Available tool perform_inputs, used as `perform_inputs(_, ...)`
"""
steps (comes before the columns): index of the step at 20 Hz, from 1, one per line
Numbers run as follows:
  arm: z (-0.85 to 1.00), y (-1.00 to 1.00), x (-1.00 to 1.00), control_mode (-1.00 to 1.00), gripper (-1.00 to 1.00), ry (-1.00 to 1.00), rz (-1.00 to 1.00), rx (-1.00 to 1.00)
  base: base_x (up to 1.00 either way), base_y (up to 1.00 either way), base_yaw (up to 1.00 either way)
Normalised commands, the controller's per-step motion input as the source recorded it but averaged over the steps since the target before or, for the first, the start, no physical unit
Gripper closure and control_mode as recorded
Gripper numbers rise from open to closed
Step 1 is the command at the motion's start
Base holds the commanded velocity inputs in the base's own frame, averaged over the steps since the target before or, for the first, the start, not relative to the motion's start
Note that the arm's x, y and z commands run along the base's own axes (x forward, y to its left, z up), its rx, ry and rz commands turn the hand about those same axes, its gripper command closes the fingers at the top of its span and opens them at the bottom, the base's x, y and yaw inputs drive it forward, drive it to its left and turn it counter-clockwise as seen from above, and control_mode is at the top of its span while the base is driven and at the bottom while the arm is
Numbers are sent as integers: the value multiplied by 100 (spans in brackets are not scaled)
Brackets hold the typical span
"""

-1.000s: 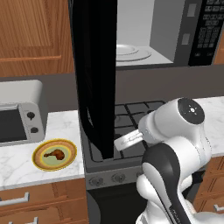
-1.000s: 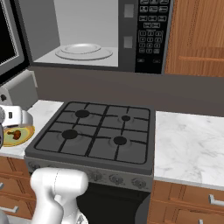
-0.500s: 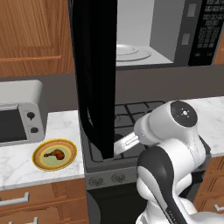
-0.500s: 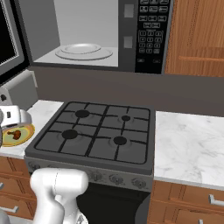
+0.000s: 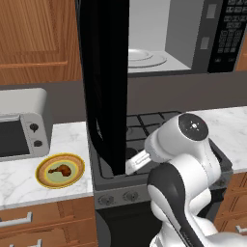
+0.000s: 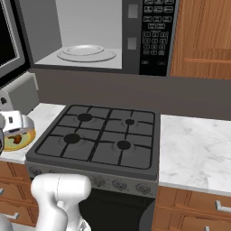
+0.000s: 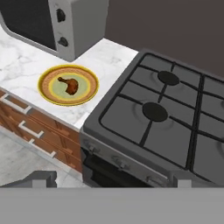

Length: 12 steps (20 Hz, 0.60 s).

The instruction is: Pick the chicken drumstick from the counter and place it in the microwave. Then turn on the microwave.

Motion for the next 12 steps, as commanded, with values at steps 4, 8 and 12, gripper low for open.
perform_inputs(4, -52, -22, 1, -100, -100, -7, 2, 2, 0, 0, 0)
perform_inputs(8, -53, -16, 4, -100, -100, -9, 1, 1, 0, 0, 0)
perform_inputs(12, -55, -9, 5, -100, -100, -10, 1, 0, 0, 0, 0)
